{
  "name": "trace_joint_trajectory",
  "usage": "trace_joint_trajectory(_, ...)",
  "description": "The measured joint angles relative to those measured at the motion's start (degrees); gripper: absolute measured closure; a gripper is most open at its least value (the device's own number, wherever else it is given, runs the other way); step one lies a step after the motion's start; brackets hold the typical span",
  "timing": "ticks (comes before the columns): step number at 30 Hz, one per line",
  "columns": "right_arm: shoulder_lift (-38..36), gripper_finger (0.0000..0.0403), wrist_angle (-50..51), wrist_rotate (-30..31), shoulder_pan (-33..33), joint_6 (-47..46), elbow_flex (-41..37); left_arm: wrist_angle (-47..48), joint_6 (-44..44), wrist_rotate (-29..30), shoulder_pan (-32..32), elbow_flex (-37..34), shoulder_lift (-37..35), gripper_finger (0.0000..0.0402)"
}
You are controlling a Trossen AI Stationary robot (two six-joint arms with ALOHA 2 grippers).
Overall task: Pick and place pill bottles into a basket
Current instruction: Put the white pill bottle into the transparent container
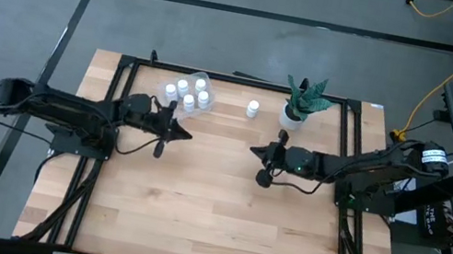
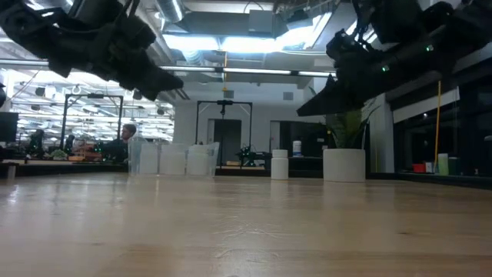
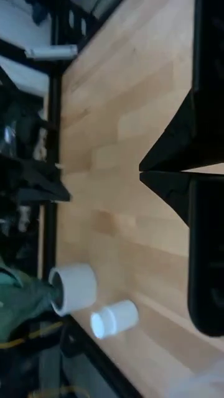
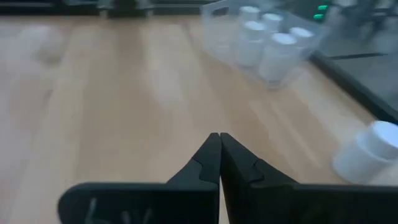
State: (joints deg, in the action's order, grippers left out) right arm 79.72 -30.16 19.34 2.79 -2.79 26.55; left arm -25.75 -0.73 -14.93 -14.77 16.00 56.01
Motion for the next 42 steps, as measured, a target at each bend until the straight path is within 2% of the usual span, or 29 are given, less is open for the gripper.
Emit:
trace_joint_trajectory(6,0.0,0.0398,3.6,15.2,1.3,-11.0,0.9,0.2,0.0,6.9,1.6,-1.5,0.0,0.0399)
trace_joint_trajectory(9,0.0,0.0398,4.0,18.3,1.3,-16.4,0.8,0.3,0.0,6.7,1.6,-1.6,0.0,0.0399)
trace_joint_trajectory(15,0.8,0.0398,4.1,17.9,1.3,-18.0,0.8,0.4,0.0,6.5,1.6,-1.6,0.0,0.0397)
trace_joint_trajectory(18,3.0,0.0398,3.1,15.3,1.3,-18.1,0.8,0.4,0.0,6.5,1.6,-1.6,0.0,0.0394)
trace_joint_trajectory(23,9.5,0.0398,-4.2,12.4,1.3,-17.8,0.8,0.5,0.0,6.5,1.6,-1.6,0.0,0.0397)
trace_joint_trajectory(26,13.1,0.0398,-8.4,12.4,0.5,-13.6,0.8,0.5,0.0,6.5,1.6,-1.6,0.0,0.0399)
trace_joint_trajectory(29,15.1,0.0398,-11.1,12.5,-0.5,-10.7,0.8,0.5,0.0,6.5,1.6,-1.6,0.0,0.0398)
trace_joint_trajectory(32,15.9,0.0395,-13.4,12.5,-1.9,-11.8,0.9,0.5,0.0,6.5,1.6,-1.6,0.0,0.0394)
trace_joint_trajectory(37,16.6,0.0358,-13.8,12.6,-3.9,-12.2,0.8,0.7,-1.1,6.5,1.6,-1.6,0.0,0.0395)
trace_joint_trajectory(42,17.6,0.0285,-14.6,12.5,-5.2,-12.5,0.9,0.9,-2.0,6.5,1.6,-1.6,0.0,0.0399)
